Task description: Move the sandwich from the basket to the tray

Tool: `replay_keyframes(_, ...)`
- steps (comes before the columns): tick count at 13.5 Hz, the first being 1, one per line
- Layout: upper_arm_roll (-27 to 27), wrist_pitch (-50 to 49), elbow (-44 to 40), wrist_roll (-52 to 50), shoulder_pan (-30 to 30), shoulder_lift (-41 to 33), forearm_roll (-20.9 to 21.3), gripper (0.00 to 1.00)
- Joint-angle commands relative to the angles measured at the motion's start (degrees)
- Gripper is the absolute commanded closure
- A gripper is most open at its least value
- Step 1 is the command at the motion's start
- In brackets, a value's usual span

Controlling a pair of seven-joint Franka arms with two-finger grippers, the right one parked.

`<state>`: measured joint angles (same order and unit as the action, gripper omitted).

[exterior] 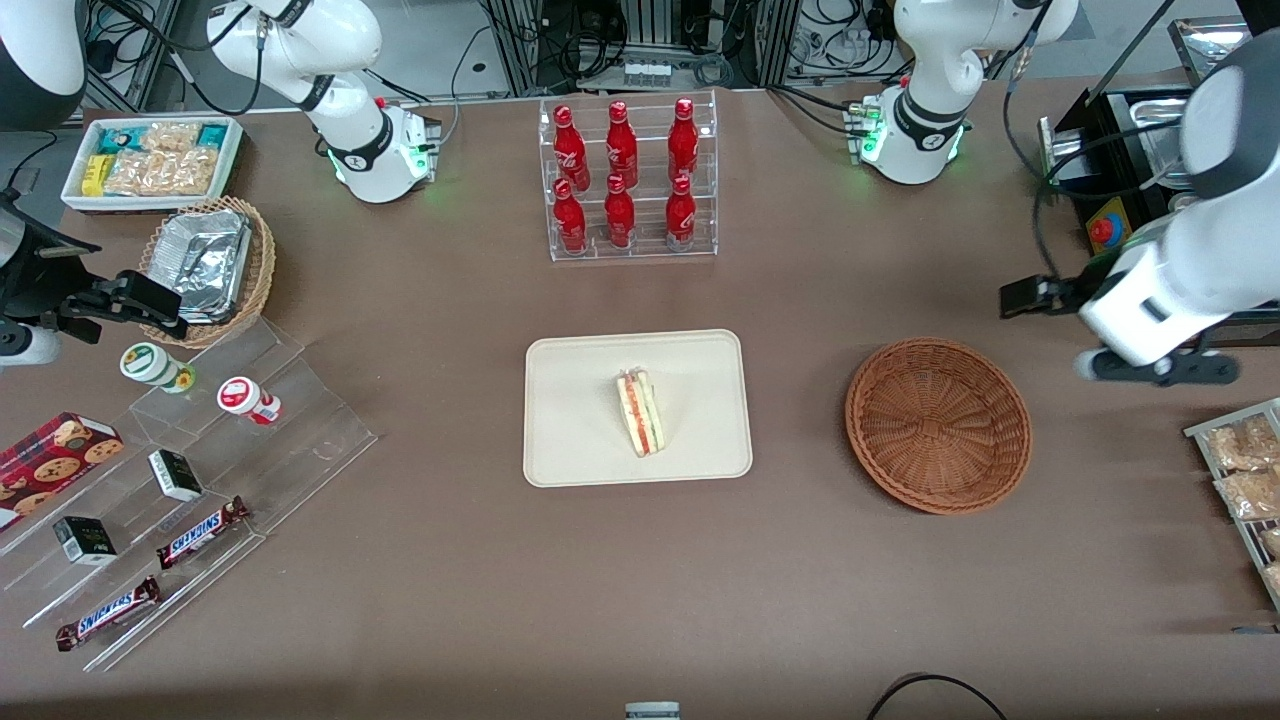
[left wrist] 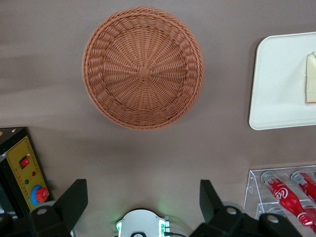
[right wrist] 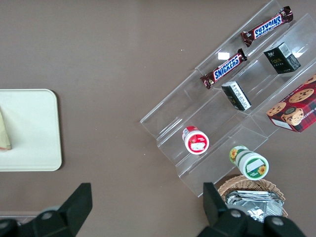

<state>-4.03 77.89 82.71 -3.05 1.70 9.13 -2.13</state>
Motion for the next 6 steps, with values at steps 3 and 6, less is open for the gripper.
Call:
replay_keyframes(3, -4.05, -2.04, 3.34, 5.15, -6.34, -5.61, 3.53, 0.0)
replay_keyframes(6, -4.06, -2.12, 3.34, 5.6, -7.32, -6.4, 3.71, 0.0)
